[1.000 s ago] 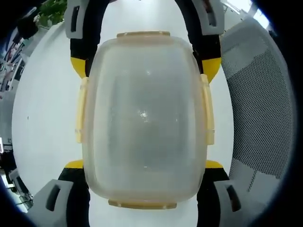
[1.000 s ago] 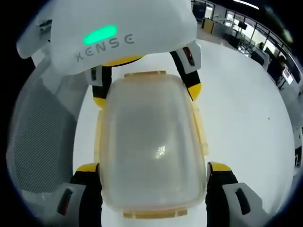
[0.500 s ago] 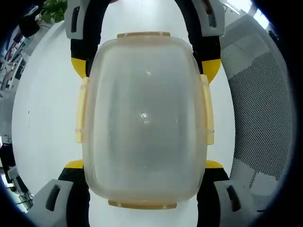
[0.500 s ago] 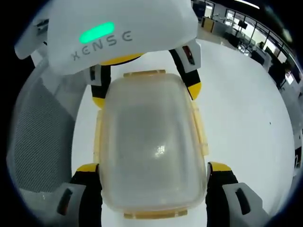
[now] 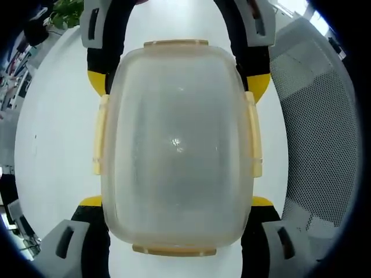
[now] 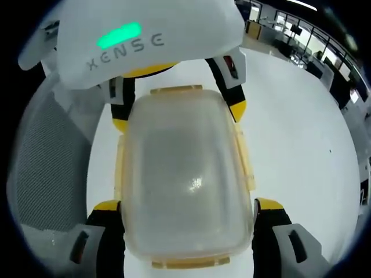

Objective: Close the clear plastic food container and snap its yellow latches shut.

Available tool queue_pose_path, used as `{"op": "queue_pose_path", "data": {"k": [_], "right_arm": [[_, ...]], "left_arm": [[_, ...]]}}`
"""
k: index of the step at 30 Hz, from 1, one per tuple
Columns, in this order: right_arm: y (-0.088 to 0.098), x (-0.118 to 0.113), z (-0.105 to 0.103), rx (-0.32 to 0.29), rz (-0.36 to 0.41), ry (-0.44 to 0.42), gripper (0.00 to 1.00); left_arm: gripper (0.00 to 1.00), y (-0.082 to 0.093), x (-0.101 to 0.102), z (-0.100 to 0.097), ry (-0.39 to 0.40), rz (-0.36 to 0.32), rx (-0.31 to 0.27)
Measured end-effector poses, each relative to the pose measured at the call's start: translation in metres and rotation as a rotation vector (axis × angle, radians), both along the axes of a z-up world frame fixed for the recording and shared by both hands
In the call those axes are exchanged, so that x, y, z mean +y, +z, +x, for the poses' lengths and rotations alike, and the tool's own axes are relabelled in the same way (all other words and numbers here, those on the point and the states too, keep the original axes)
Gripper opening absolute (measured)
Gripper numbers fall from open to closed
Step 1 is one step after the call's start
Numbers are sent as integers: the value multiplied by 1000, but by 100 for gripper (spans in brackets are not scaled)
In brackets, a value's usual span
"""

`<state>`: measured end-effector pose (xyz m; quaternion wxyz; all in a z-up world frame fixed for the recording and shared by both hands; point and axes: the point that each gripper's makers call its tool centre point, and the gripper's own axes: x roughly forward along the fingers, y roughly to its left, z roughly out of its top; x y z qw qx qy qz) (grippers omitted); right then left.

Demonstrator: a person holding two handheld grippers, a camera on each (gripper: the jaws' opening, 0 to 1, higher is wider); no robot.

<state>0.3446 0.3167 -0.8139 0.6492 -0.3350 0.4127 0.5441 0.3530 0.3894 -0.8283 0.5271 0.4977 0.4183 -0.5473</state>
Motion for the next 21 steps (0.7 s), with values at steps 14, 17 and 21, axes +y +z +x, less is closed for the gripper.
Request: {"op": "queue_pose_path", "data": {"k": [14, 17, 21], "right_arm": [[0, 1, 2, 0, -9, 1, 93], [0, 1, 9, -2, -10, 2, 93], [0, 2, 16, 0, -8, 12, 93]], "left_arm": [[96, 1, 1, 2, -1, -1, 0], [96, 0, 1, 8, 0, -2, 0], [96, 1, 3, 14, 9, -1, 2]]}}
